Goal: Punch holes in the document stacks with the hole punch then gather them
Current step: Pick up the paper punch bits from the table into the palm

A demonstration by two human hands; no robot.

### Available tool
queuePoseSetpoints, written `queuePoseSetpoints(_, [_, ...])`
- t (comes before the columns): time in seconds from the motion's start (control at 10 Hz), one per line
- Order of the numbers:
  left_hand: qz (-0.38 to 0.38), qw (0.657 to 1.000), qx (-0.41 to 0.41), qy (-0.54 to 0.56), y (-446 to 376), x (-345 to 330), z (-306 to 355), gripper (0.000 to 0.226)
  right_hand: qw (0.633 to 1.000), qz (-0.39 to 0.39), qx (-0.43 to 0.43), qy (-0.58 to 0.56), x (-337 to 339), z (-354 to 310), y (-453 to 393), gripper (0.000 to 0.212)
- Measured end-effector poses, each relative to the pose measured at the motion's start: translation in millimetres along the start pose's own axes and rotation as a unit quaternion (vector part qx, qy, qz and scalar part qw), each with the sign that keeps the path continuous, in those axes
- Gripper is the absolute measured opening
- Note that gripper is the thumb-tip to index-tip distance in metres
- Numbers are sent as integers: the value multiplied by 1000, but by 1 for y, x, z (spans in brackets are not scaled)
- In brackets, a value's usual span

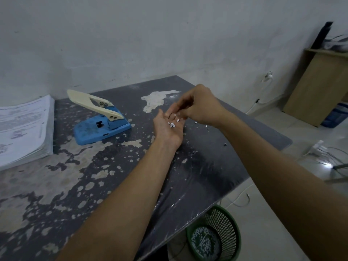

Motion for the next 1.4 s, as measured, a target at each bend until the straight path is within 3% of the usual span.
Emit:
queuePoseSetpoints(0.2, [-14,1000,-8,21,5,1,4,51,998,-16,27,61,-21,-16,-6,19])
queuePoseSetpoints(0.7, [-11,999,3,51,4,4,4,52,993,32,40,106,-22,-16,-10,11])
queuePoseSetpoints(0.9, [-7,999,4,36,1,2,4,60,998,32,35,32,-11,-5,-2,14])
queuePoseSetpoints(1.1, [2,998,6,57,-1,3,3,56,981,189,-45,-19,17,48,1,10])
queuePoseSetpoints(1.2, [-1,998,6,66,-3,1,3,56,975,187,-92,80,18,78,2,28])
queuePoseSetpoints(1.3, [-5,998,5,63,-3,2,3,56,976,91,-124,157,3,98,9,47])
queuePoseSetpoints(1.4, [-11,998,8,62,-3,2,4,56,979,83,-92,160,-6,98,21,52])
Point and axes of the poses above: each hand's wrist, its own y-axis away from the middle knuckle, its own x-axis out of the back of the hand, z = x × y, the point moved 5 cm from there along -y, towards the middle knuckle, and after that the axes turned 2 degrees about x, right-handed, at the moved point
